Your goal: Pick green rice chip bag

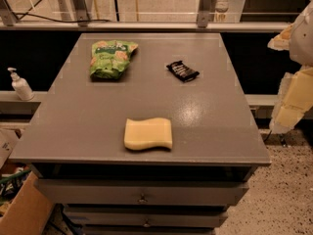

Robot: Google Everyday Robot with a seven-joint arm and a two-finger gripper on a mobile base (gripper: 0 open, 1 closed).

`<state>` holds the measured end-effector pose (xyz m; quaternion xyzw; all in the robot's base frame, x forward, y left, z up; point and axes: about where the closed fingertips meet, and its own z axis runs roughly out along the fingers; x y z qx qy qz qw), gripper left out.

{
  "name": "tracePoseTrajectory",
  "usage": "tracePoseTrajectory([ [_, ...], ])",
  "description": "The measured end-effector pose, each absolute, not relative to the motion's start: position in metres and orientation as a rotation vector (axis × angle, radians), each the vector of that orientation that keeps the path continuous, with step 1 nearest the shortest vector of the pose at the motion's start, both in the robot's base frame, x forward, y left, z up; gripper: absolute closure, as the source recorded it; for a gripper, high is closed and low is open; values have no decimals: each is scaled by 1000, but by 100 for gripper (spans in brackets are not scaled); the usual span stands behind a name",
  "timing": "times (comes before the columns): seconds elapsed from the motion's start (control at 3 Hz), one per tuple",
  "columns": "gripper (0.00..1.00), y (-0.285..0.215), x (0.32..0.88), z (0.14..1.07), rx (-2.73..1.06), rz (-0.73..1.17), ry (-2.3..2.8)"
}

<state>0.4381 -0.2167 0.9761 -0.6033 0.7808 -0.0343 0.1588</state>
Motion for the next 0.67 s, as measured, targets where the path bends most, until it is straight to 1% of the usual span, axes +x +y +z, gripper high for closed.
tracePoseTrajectory([
  [0.33, 0, -217, 438, 976, -1725, -98, 2232],
  [0.67, 0, -203, 449, 968, -1696, -24, 2186],
])
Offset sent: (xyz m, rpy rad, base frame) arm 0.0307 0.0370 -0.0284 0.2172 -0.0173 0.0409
